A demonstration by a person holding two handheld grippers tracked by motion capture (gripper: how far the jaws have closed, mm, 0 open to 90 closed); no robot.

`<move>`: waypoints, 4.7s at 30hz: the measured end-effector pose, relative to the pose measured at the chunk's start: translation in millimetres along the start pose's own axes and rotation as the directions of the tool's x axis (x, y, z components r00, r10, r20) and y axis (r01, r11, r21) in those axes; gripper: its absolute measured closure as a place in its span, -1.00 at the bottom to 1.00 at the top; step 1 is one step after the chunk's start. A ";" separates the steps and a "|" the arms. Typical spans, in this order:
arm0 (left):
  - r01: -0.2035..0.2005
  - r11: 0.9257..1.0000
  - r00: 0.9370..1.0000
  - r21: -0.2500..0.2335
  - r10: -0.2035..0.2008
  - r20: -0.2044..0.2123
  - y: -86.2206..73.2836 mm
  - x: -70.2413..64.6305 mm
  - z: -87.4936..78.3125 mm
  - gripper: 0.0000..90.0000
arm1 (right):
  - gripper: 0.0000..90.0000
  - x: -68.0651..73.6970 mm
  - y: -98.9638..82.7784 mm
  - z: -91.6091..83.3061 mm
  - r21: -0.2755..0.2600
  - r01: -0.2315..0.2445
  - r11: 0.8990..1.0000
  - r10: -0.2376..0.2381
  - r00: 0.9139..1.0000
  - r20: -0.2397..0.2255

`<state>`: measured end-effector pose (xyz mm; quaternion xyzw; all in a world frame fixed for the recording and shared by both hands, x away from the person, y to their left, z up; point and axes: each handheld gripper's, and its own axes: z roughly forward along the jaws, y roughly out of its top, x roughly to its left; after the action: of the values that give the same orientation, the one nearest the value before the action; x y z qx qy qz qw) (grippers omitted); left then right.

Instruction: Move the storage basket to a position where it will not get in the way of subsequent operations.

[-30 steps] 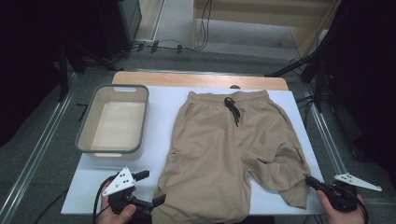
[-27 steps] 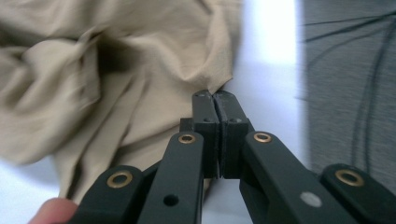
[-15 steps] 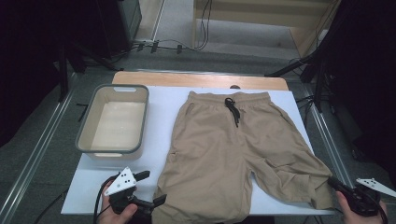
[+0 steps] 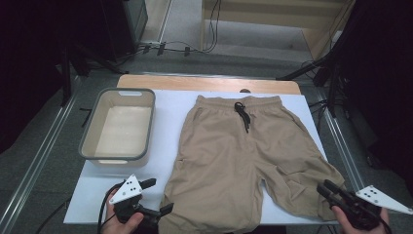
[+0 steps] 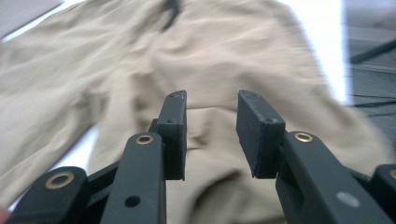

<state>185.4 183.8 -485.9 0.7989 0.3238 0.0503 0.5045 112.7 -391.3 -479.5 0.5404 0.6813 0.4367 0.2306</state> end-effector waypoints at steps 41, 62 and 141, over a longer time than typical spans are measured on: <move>0.021 0.997 1.000 0.070 -0.021 0.000 -4.9 1.2 8.8 -1.00 | 0.75 122.1 -26.5 48.6 0.271 0.258 0.927 -0.159 0.927 -0.338; 0.034 0.994 0.999 0.108 -0.034 -0.003 -8.1 4.0 17.0 -0.99 | 0.15 -57.0 -55.7 -18.8 0.120 -0.112 0.987 0.082 0.970 0.229; 0.255 0.953 0.933 0.165 -0.198 -0.299 155.1 167.9 213.7 0.04 | 0.13 -101.1 151.5 266.6 0.237 0.077 0.969 -0.109 0.986 0.125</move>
<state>476.6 70.3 -501.0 0.7877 0.4854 0.0705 0.3728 434.6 -388.8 -504.0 0.5597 0.7346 0.3049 0.2327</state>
